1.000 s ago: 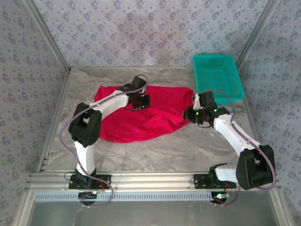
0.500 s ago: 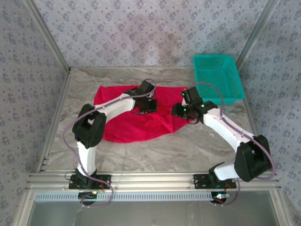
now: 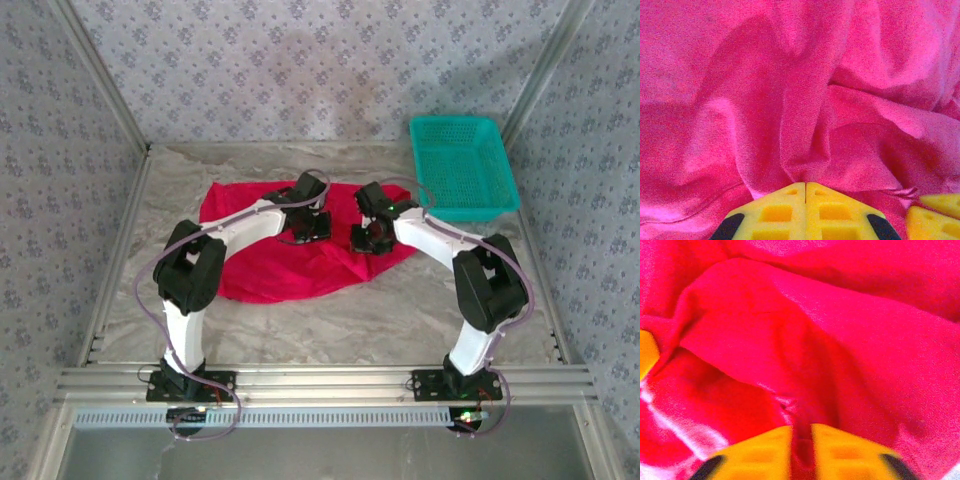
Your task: Fold the inside-out t-shirt
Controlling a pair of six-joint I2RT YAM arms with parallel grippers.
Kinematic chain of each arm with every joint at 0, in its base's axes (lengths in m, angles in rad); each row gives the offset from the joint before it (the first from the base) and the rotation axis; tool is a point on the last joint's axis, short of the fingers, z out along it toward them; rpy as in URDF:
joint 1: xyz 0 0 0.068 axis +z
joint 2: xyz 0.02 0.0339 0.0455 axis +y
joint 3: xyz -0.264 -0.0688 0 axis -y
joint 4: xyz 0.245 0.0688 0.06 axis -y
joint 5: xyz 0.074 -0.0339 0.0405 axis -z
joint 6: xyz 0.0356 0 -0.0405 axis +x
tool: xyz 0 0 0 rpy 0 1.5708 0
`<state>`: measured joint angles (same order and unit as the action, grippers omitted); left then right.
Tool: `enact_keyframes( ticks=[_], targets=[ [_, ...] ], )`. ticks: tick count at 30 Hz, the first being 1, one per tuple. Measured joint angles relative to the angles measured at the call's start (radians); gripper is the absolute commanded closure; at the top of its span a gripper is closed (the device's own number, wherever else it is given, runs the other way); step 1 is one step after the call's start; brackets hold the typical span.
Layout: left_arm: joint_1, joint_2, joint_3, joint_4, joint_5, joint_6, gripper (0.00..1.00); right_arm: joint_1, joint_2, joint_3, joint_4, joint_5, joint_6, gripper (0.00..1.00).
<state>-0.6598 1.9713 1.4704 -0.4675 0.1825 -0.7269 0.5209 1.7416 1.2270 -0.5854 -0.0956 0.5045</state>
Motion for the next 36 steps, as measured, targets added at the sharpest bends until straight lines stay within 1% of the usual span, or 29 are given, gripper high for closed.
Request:
enact_keyframes(
  ticks=[2,4,6,8,11,13,14,15,16,17,18,19,20,22,24,25,27,28,30,32,36],
  targets=[
    [0.009,0.000,-0.002,-0.001,0.000,0.000,1.00,0.000,-0.018,0.029,-0.016,0.012,-0.013,1.00],
    [0.019,0.000,-0.002,0.000,0.000,0.000,1.00,0.000,-0.071,0.035,-0.011,0.030,-0.038,1.00],
    [0.033,0.000,-0.002,0.000,0.000,-0.001,1.00,-0.001,-0.162,0.032,0.005,0.045,-0.065,1.00],
    [0.054,0.000,-0.005,0.002,0.001,-0.008,1.00,-0.007,-0.294,0.010,0.058,0.049,-0.090,1.00],
    [0.072,-0.003,-0.008,0.032,0.020,-0.024,1.00,-0.019,-0.506,-0.096,0.153,0.026,-0.122,1.00],
    [0.072,-0.006,-0.008,0.042,0.011,-0.032,1.00,-0.022,-0.623,-0.202,0.215,0.005,-0.132,1.00],
    [0.071,-0.006,-0.008,0.047,0.012,-0.036,1.00,-0.022,-0.680,-0.269,0.252,-0.008,-0.132,0.98],
    [0.071,-0.006,-0.010,0.049,0.011,-0.041,1.00,-0.022,-0.728,-0.333,0.280,-0.021,-0.130,0.90],
    [0.071,-0.006,-0.011,0.049,0.011,-0.045,1.00,-0.020,-0.777,-0.407,0.310,-0.033,-0.121,0.74],
    [0.069,-0.005,-0.011,0.051,0.012,-0.047,1.00,-0.019,-0.815,-0.475,0.333,-0.045,-0.108,0.51],
    [0.067,-0.005,-0.011,0.052,0.012,-0.050,1.00,-0.017,-0.842,-0.528,0.346,-0.051,-0.098,0.40],
    [0.063,-0.005,-0.011,0.052,0.012,-0.052,1.00,-0.017,-0.863,-0.574,0.353,-0.050,-0.087,0.36],
    [0.058,-0.005,-0.011,0.053,0.012,-0.053,1.00,-0.016,-0.884,-0.623,0.352,-0.048,-0.074,0.31],
    [0.049,-0.005,-0.011,0.053,0.012,-0.053,1.00,-0.018,-0.908,-0.665,0.345,-0.034,-0.059,0.30],
    [0.042,-0.005,-0.011,0.053,0.012,-0.053,1.00,-0.021,-0.922,-0.671,0.344,-0.019,-0.051,0.34],
    [0.038,-0.005,-0.011,0.053,0.012,-0.053,1.00,-0.025,-0.922,-0.668,0.350,-0.012,-0.048,0.38],
    [0.035,-0.005,-0.011,0.052,0.012,-0.053,1.00,-0.033,-0.900,-0.650,0.350,0.005,-0.040,0.52],
    [0.035,-0.005,-0.011,0.052,0.012,-0.053,1.00,-0.039,-0.871,-0.632,0.350,0.011,-0.038,0.57],
    [0.035,-0.005,-0.013,0.052,0.011,-0.053,1.00,-0.044,-0.790,-0.591,0.349,0.018,-0.028,0.59],
    [0.036,-0.005,-0.017,0.051,0.010,-0.052,1.00,-0.045,-0.671,-0.543,0.338,0.013,-0.022,0.59],
    [0.043,-0.016,-0.043,0.040,0.000,-0.042,1.00,-0.035,-0.473,-0.491,0.288,-0.002,-0.002,0.56]
  ],
)
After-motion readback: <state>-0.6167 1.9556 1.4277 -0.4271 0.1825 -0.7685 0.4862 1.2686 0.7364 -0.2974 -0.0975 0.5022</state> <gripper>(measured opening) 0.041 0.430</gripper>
